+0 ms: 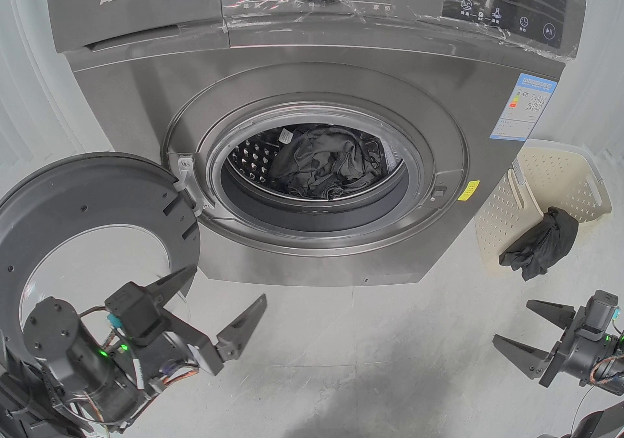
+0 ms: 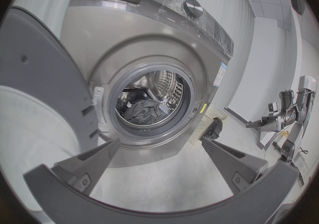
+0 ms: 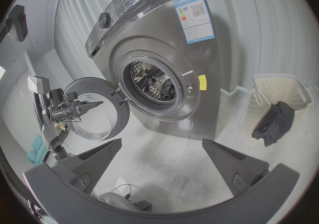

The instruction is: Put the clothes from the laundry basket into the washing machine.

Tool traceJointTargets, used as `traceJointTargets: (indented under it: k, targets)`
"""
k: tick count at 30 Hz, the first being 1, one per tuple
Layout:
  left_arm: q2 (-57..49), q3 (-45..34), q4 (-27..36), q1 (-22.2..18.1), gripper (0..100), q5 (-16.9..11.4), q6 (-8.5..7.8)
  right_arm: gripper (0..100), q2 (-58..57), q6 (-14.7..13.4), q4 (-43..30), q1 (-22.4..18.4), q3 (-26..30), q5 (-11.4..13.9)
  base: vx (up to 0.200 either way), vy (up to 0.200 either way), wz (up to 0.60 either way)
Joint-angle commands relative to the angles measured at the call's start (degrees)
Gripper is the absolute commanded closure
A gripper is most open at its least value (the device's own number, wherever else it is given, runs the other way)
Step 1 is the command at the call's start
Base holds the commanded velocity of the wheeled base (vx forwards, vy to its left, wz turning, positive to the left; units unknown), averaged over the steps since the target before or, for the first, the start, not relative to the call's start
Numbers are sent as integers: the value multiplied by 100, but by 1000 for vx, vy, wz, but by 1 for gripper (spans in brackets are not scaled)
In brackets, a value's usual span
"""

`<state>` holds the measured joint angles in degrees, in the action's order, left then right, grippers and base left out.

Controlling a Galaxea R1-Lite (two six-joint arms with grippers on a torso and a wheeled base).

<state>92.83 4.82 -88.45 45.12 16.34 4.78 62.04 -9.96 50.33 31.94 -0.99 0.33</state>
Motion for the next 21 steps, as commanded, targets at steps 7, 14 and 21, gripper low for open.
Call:
traceJointTargets:
  k: [7, 14, 21]
  targets:
    - [-2261, -482, 1331, -381, 0, 19, -91, 0, -1967, 310, -1158, -1357, -42, -68, -57, 0, 0]
    - [-3922, -482, 3396, -847, 0, -52, -258, 0, -3084, 310, -2177, -2043, -24, 20, -114, 0, 0]
    - [-5574, -482, 5312, -1629, 0, -122, -223, 0, -4806, 363, -3662, -2579, -68, 81, -86, 0, 0]
